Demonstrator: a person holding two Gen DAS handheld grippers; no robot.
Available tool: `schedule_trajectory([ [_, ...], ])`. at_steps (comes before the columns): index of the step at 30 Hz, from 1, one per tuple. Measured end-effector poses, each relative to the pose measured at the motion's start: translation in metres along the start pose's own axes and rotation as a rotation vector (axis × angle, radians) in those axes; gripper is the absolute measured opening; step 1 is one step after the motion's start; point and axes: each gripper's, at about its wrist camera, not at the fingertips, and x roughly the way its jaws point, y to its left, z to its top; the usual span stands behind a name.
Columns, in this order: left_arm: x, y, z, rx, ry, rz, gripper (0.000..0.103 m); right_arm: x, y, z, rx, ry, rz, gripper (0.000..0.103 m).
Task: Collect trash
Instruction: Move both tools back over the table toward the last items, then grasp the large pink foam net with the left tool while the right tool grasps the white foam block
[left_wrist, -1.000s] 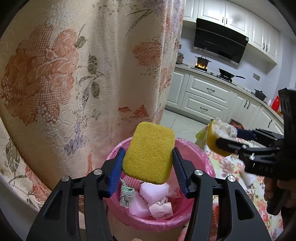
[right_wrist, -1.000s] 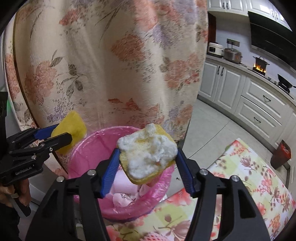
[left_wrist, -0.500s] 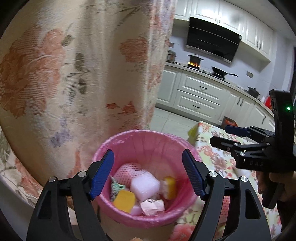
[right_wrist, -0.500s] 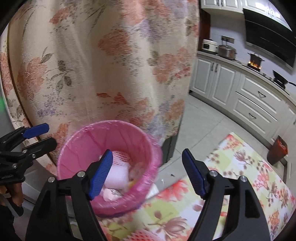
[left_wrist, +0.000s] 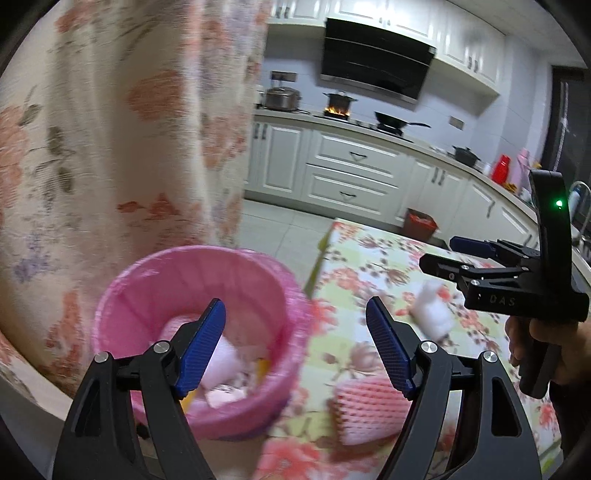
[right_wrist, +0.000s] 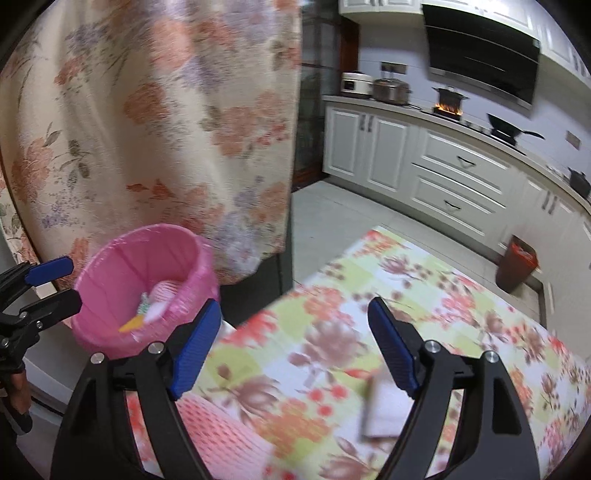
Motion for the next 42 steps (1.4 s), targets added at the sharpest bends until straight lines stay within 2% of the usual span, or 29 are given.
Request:
schedule_trajectory([
  [7,0.014,-0.048,-0.018,0.071,0.055,-0.063,0.074,-0.021,-0.053,-0.036,0.064,0.011,-0.087,0.083],
  [16,0.043,-0.086,-0.049,0.138,0.166,-0.108,0.077,-0.027,-0.099,-0.075,0.135,0.039,-0.14,0.088],
  [22,0.068,-0.096,-0.071,0.171,0.251,-0.11,0.079,-0.015,-0.11,-0.091,0.154,0.068,-0.145,0.088],
  [28,0.088,-0.098,-0.087,0.208,0.319,-0.078,0.078,0.002,-0.109,-0.095,0.154,0.092,-0.127,0.088],
  [32,0.104,-0.098,-0.095,0.228,0.376,-0.048,0.056,0.012,-0.106,-0.094,0.156,0.101,-0.119,0.088],
  [33,0.105,-0.096,-0.094,0.226,0.378,-0.053,0.054,0.015,-0.105,-0.094,0.154,0.104,-0.117,0.088],
  [35,0.103,-0.094,-0.09,0.219,0.369,-0.06,0.041,0.02,-0.104,-0.094,0.152,0.109,-0.114,0.088],
  [42,0.095,-0.087,-0.068,0.178,0.306,-0.067,0.036,0.034,-0.098,-0.092,0.144,0.128,-0.109,0.088],
])
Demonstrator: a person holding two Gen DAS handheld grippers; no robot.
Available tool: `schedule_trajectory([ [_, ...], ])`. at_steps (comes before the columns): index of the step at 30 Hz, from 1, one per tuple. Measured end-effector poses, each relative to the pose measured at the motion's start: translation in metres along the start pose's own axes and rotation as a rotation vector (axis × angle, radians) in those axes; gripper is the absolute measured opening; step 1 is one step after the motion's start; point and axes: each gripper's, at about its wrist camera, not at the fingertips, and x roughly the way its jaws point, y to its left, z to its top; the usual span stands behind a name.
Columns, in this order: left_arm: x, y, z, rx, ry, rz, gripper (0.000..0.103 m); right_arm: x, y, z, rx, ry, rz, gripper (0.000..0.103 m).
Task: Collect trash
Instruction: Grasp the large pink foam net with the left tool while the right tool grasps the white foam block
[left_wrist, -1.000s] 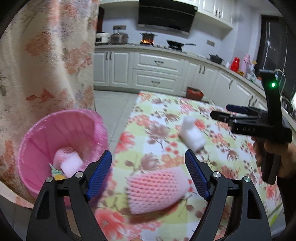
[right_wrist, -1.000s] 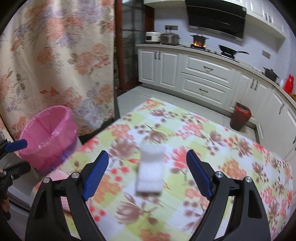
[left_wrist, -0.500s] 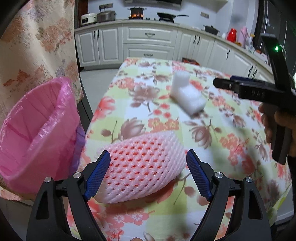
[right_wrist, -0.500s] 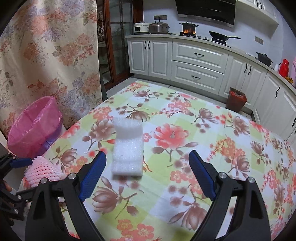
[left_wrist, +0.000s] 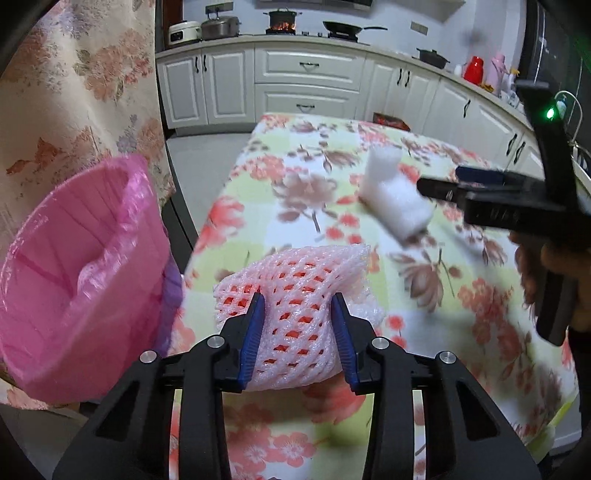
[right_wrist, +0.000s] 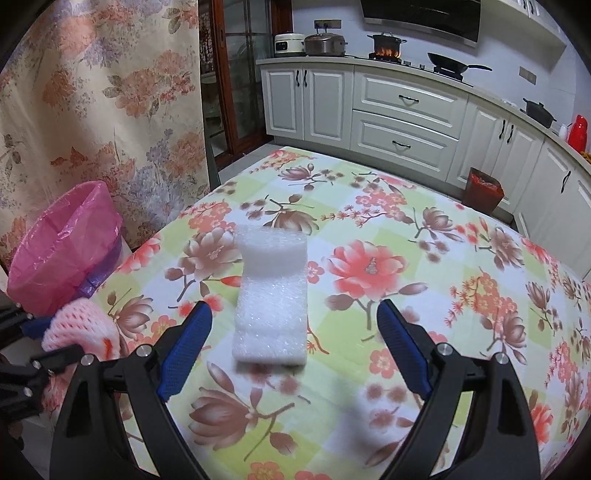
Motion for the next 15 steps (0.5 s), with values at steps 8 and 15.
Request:
schedule_trajectory([
  [8,-0.017,0.005,0.017,-0.037,-0.064,-0.013,0.036,0.019,0.003,-0.002,-0.007,0.041,-0.021,0.085],
  [15,-0.027,0.007,0.027,-0.05,-0.099,-0.017,0.036,0.032,0.012,-0.003,-0.029,0.07,-0.023,0.073],
])
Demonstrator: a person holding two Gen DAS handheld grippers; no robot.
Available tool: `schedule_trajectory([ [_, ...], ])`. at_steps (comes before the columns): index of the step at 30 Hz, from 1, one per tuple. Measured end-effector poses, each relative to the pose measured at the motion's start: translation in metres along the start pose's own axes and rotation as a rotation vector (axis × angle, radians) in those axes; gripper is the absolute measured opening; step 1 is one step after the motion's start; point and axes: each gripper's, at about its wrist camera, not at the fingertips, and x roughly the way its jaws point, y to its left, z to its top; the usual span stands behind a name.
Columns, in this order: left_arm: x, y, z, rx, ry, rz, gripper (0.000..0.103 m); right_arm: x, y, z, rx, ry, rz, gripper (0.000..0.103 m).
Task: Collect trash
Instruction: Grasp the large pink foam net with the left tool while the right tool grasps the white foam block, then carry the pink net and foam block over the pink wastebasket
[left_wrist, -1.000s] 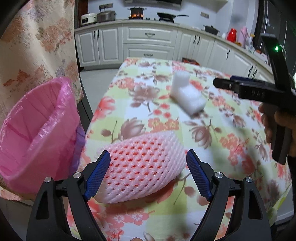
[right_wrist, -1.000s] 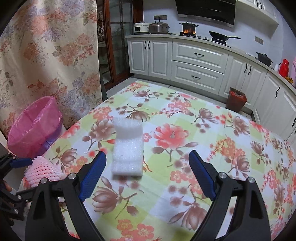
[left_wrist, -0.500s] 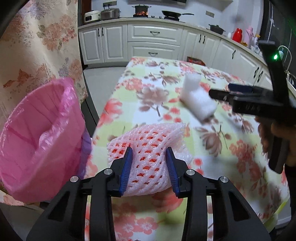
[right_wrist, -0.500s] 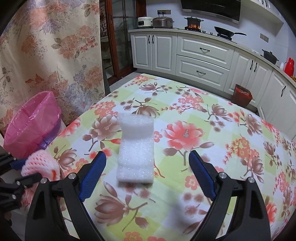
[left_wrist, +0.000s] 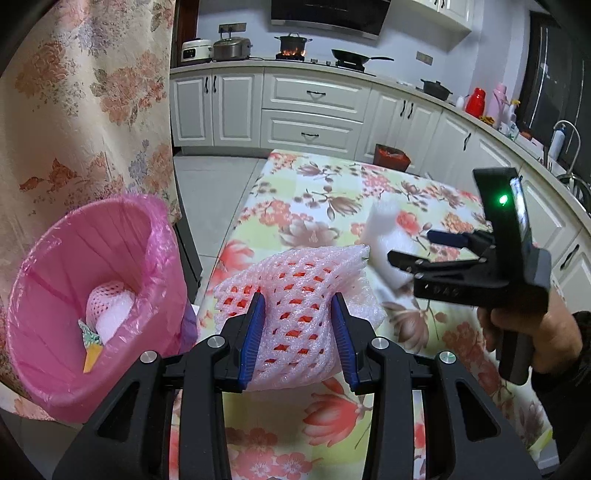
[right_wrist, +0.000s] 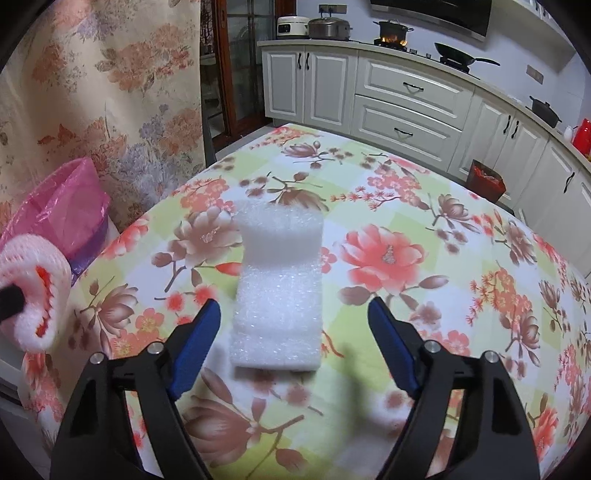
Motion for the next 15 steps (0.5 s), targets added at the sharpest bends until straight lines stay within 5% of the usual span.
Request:
schedule_trajectory([
  [6,-0.005,0.003,0.006,-0.006,-0.021,0.001,0.036,0.01,0.005,0.0,-0.017,0.037,0.002,0.05],
  [15,-0.016,0.006,0.011,-0.016,-0.052,0.003,0.036,-0.006,0.007,0.001,-0.015,0.009,0.021,0.049],
])
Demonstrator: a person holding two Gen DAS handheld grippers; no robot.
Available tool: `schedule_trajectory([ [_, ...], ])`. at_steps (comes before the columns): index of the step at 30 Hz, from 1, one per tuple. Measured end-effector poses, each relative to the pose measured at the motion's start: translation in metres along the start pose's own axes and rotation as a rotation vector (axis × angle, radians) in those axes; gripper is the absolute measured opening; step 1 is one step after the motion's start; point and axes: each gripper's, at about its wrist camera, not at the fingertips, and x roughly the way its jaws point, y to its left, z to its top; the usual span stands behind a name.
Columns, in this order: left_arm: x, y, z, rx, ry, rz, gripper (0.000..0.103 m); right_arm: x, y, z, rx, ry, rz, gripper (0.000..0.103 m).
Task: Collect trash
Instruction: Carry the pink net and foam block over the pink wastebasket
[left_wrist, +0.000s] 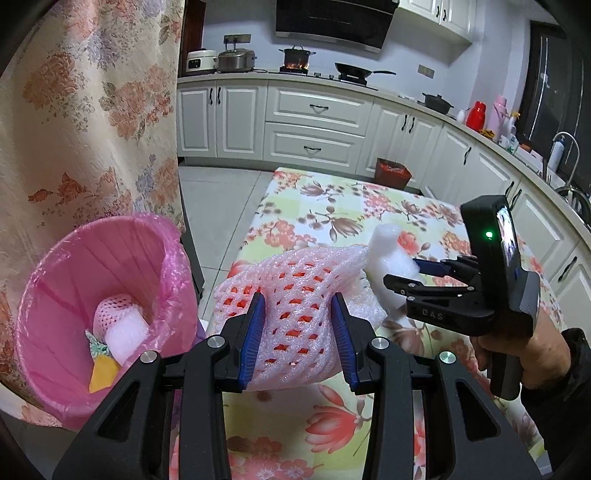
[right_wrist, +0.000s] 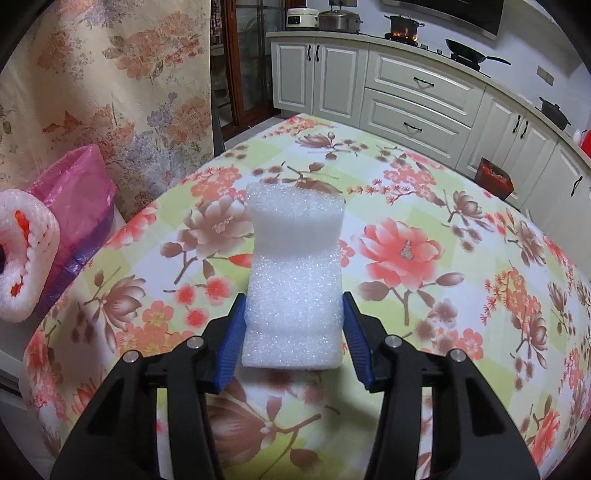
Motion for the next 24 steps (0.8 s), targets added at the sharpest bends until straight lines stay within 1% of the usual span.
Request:
schedule_trajectory([
  [11,-0.042,0.019,0.016,-0.022,-0.087,0.043,0.036,-0.063,0.015,0.024,-0.011,-0.117,0.026,0.049],
  [19,-0.068,0.038,0.022,-0.045,-0.137,0.08,0.036,-0.094,0.029,0.039,-0.024,-0.171,0.042,0.049],
  [24,-0.08,0.053,0.023,-0.07,-0.159,0.104,0.036,-0.11,0.047,0.049,-0.042,-0.198,0.068,0.049],
])
